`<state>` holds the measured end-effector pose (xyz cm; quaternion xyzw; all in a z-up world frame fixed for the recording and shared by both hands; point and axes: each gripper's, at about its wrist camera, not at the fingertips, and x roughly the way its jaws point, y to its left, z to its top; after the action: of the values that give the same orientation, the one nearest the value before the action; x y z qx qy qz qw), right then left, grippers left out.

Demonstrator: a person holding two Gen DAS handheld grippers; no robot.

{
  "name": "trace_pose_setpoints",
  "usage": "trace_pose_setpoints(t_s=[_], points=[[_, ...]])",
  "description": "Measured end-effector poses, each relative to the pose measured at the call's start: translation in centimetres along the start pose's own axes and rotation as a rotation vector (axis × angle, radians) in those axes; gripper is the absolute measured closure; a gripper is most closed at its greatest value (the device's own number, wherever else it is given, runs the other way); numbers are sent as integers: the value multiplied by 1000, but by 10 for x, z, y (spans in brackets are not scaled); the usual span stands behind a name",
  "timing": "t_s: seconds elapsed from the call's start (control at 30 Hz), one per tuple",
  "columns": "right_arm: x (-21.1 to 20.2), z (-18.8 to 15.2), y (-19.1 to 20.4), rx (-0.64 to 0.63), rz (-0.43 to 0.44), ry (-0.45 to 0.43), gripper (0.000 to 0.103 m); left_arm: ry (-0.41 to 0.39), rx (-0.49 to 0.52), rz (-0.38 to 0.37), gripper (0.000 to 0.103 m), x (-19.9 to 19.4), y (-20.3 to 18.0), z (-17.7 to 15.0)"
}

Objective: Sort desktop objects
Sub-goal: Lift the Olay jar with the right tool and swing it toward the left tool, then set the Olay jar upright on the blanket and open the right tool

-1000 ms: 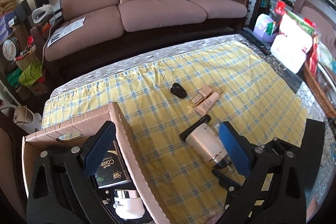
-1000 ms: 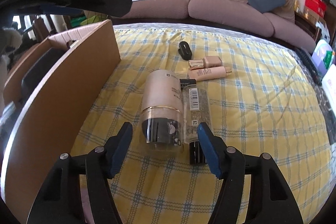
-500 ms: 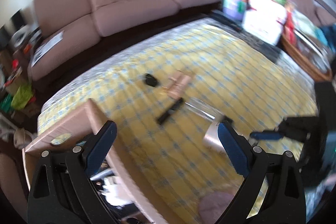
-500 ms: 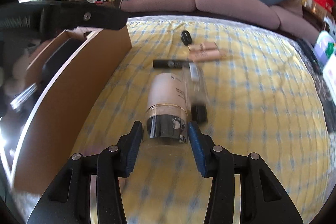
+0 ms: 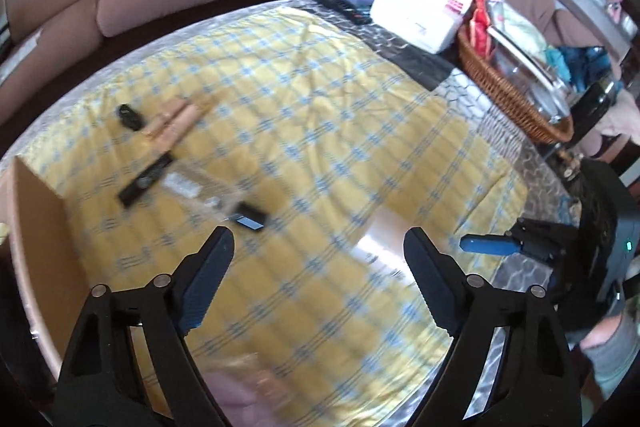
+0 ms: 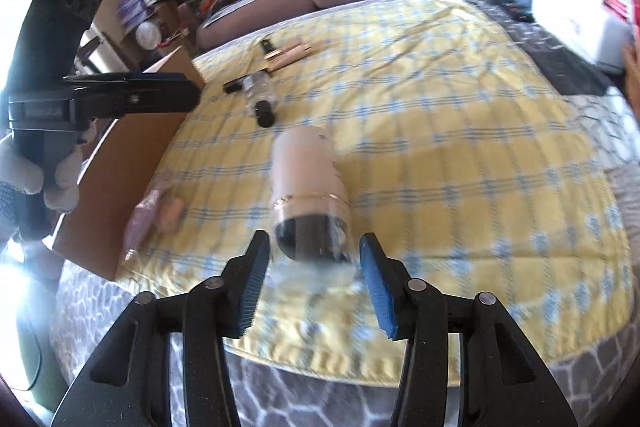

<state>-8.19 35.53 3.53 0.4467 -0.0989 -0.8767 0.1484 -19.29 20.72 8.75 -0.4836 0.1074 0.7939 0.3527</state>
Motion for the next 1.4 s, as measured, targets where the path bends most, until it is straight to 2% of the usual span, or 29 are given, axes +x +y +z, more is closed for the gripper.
trace_pose_setpoints(t_s=[0.07, 0.17, 0.4, 0.53, 0.63, 0.8, 0.93, 1.07, 1.1, 1.17, 1.3, 1.4], points=[[-8, -3, -3, 3, -45, -6, 39, 9, -9, -25, 24, 11, -7, 3], [-18, -12, -3, 3, -75, -9, 39, 32, -17, -47, 35, 28, -15, 4], [-5, -23, 5, 41, -29, 41, 57, 74, -28, -123, 40, 52, -21, -5], [2, -22, 8, 60, -13, 8, 59, 89, -78, -214, 40, 59, -19, -9], [1, -18, 9, 74, -6, -21, 60, 91, -135, -235, 39, 62, -14, -13], [-8, -8, 7, 87, -35, -64, 59, 97, -324, -347, 32, 64, 4, -27], [-15, 10, 6, 69, -74, -93, 59, 72, -550, -472, 27, 67, 22, -44], [-15, 29, 20, -2, -107, -84, 59, 35, -752, -560, 18, 72, 43, -59], [-14, 34, 25, -17, -110, -81, 59, 28, -803, -559, 16, 71, 49, -63], [-11, 41, 36, -46, -101, -75, 59, 10, -837, -536, 16, 63, 54, -65], [1, 50, 60, -115, -117, -56, 59, -99, -796, -451, 9, 23, 64, -63], [8, 55, 73, -139, -112, -65, 59, -129, -762, -378, 8, 3, 75, -60]])
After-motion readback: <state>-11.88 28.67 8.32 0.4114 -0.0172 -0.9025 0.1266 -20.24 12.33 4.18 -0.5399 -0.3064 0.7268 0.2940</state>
